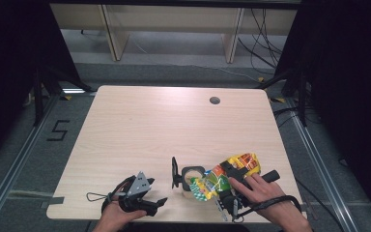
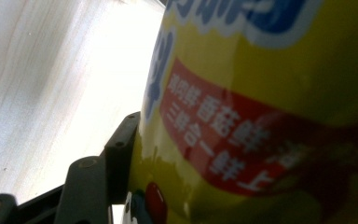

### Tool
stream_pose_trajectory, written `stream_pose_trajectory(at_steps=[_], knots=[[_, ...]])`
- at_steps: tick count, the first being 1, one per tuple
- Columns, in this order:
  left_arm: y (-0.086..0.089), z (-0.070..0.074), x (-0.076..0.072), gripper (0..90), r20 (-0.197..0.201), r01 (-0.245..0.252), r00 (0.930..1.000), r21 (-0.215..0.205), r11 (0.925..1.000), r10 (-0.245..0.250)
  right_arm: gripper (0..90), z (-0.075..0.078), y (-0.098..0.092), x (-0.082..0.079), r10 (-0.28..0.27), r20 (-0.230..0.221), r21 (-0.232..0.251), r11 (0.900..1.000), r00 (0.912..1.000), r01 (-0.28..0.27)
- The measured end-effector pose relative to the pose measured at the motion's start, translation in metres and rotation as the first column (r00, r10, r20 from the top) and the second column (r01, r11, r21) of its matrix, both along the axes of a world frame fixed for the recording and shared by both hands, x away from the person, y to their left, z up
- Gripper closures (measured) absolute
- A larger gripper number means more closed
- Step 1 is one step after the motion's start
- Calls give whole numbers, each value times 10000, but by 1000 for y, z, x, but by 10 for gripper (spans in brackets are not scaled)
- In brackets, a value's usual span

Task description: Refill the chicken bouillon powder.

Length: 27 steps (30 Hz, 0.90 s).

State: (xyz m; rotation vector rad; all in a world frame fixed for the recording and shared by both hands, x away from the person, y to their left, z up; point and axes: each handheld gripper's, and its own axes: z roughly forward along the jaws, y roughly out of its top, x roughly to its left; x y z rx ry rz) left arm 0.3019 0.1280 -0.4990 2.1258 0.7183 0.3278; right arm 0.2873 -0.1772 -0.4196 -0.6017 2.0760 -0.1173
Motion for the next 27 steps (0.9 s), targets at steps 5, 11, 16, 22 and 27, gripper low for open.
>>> stream_pose_trajectory(at_steps=[5, 11, 16, 22, 27], knots=[[0, 0, 0, 207, 34, 47, 10000, -10, 10000, -47, 405, 0, 0, 0, 3, 32, -66, 10000, 10000, -2], [1, 0, 1, 207, 85, 101, 9999, 54, 9999, -102, 405, -1, 1, -1, 14, -21, 69, 10000, 10000, -14], [1, 1, 1, 208, 117, 173, 9998, 133, 9998, -174, 405, -2, 4, -3, 15, -66, -53, 10000, 10000, -16], [1, 0, 1, 207, 105, 170, 9998, 111, 9998, -171, 405, 0, 6, -1, 353, -29, -201, 9992, 9994, -353], [0, -1, 0, 207, 1, -3, 10000, 58, 10000, 3, 405, -1, 5, -3, 51, -94, 8, 10000, 9999, -51]])
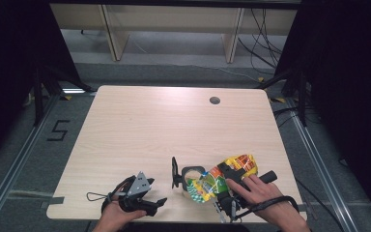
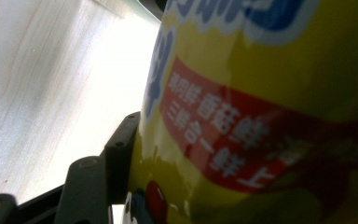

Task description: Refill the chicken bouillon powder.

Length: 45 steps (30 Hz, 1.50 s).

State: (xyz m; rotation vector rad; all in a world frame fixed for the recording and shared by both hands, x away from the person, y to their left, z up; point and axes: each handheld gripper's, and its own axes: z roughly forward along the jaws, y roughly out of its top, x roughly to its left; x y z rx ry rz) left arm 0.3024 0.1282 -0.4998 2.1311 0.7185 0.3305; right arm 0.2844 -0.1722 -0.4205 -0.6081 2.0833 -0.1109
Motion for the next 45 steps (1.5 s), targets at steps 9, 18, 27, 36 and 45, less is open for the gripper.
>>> stream_pose_trajectory(at_steps=[9, 18, 27, 36, 45], knots=[[0, 0, 0, 207, 41, 59, 10000, 64, 10000, -59, 405, -1, 1, 1, 49, 43, -89, 9999, 10000, -48], [2, 1, 1, 207, 35, 83, 10000, 133, 9999, -84, 405, 0, -2, 3, 36, 38, -36, 10000, 10000, -36], [1, 1, 1, 207, 22, 79, 10000, 144, 9999, -79, 405, 5, -12, 6, -399, 195, -31, 9992, 9990, 399], [1, 1, 0, 208, 119, 167, 9998, -58, 9998, -166, 405, 7, -18, 5, -348, 238, 41, 9994, 9991, 348], [2, 1, 0, 208, 15, 49, 10000, 142, 9999, -49, 405, 9, -24, 2, -611, 241, 66, 9981, 9978, 610]])
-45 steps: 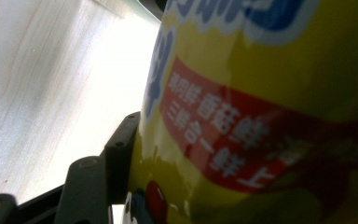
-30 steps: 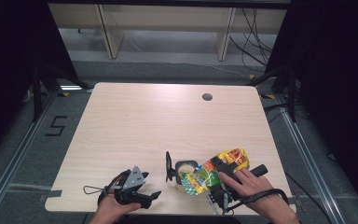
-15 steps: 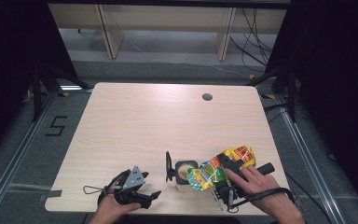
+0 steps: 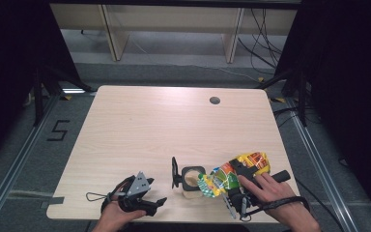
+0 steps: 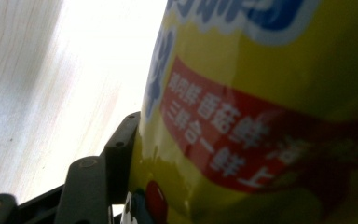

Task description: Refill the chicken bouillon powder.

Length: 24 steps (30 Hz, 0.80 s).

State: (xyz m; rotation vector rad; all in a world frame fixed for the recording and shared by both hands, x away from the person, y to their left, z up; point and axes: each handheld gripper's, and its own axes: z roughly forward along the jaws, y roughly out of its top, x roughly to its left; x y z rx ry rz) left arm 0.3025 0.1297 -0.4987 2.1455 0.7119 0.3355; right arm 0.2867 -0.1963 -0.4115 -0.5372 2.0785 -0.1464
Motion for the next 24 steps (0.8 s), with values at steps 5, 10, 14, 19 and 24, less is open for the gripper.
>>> stream_pose_trajectory(at_steps=[5, 10, 14, 19, 24], knots=[[0, 0, 0, 208, 34, 26, 10000, -94, 10000, -26, 405, 0, -1, -2, -82, -43, -26, 10000, 10000, 82], [0, 0, 0, 208, 106, 90, 9999, -143, 9999, -88, 405, 0, 1, -6, -74, 0, 54, 10000, 10000, 74], [0, 0, 0, 208, 55, 29, 10000, 27, 10000, -29, 405, 3, 4, -9, 141, 49, 121, 9998, 9999, -142], [-1, 0, 0, 208, 22, -5, 10000, -89, 10000, 6, 406, -2, 8, -7, 265, -123, -119, 9996, 9996, -266], [-1, -1, 0, 208, -34, -18, 10000, -134, 9999, 17, 406, -1, 8, -7, 208, -72, -40, 9998, 9998, -209]])
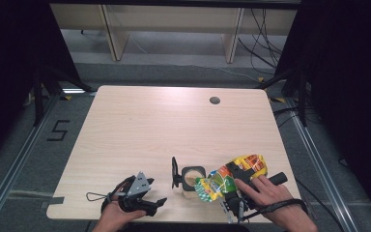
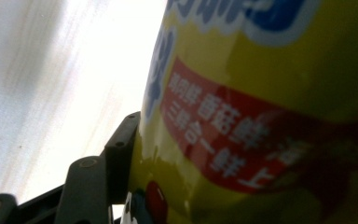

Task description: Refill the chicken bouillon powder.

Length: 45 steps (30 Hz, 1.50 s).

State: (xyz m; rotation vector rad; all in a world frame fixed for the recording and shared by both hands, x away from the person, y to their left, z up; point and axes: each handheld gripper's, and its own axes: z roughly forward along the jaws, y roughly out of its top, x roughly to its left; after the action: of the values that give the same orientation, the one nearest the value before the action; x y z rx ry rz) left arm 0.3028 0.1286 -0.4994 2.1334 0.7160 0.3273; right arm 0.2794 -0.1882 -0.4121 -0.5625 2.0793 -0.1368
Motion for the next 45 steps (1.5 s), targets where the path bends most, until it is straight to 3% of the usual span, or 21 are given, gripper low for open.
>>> stream_pose_trajectory(at_steps=[4, 5, 7, 8, 10, 11, 12, 13, 14, 18, 22, 31, 36, 39, 40, 41, 45], knots=[[0, 0, 0, 208, 94, 8, 10000, 61, 10000, -8, 406, -2, 3, 3, 137, 4, -199, 9997, 9999, -137], [0, 0, 0, 208, 16, -13, 10000, 132, 9999, 13, 408, -3, 3, 2, -97, 12, -54, 9999, 10000, 97], [-1, 0, -1, 208, 88, 4, 10000, -44, 10000, -3, 408, -3, 4, 2, -37, -40, -56, 10000, 10000, 37], [1, 0, 1, 208, 251, 148, 9996, 203, 9997, -153, 408, -2, 5, 3, 113, 23, -213, 9997, 9999, -113], [0, 0, 1, 208, 142, 141, 9998, 31, 9999, -142, 408, -3, 5, 2, -20, 56, -65, 10000, 10000, 21], [0, 0, 0, 208, 90, 115, 9999, 49, 9999, -115, 408, -3, 7, 3, 192, 38, -157, 9997, 9998, -191], [1, 1, 1, 208, 171, 147, 9997, 245, 9996, -151, 408, -3, 7, 2, 36, 6, -159, 9999, 10000, -35], [0, 0, 0, 208, 197, 149, 9997, 47, 9999, -150, 408, -3, 8, 2, 145, -25, -174, 9997, 9999, -146], [1, 1, 1, 208, 200, 178, 9996, 180, 9997, -182, 408, -6, 6, 1, -149, -39, 184, 9997, 9999, 150], [0, 1, 0, 208, 119, 167, 9998, 48, 9999, -167, 408, -2, 10, 3, 248, 16, -282, 9993, 9997, -247], [1, 1, 0, 208, 84, 51, 10000, 158, 9999, -53, 408, -1, 8, 3, 175, 111, -196, 9997, 9998, -173], [0, 0, 0, 207, 35, -8, 10000, -45, 10000, 8, 408, -5, 8, 3, 36, 81, -210, 9998, 10000, -35], [0, 1, 0, 208, 68, 33, 10000, 38, 10000, -33, 409, -6, 13, 2, 411, 51, -271, 9988, 9991, -410], [1, 0, -1, 208, 0, 0, 10000, 11, 10000, 0, 409, -5, 12, 2, 224, 63, -315, 9993, 9997, -222], [1, 1, 0, 208, 90, 62, 9999, 170, 9998, -64, 408, -4, 10, 2, 89, 122, -179, 9998, 9999, -87], [-1, 1, -1, 208, -39, -37, 10000, -41, 10000, 37, 409, -4, 9, 3, 126, 143, -188, 9997, 9998, -123], [-1, 0, -1, 208, -25, 4, 10000, -132, 9999, -4, 409, -3, 10, 3, 232, 70, -248, 9994, 9997, -230]])
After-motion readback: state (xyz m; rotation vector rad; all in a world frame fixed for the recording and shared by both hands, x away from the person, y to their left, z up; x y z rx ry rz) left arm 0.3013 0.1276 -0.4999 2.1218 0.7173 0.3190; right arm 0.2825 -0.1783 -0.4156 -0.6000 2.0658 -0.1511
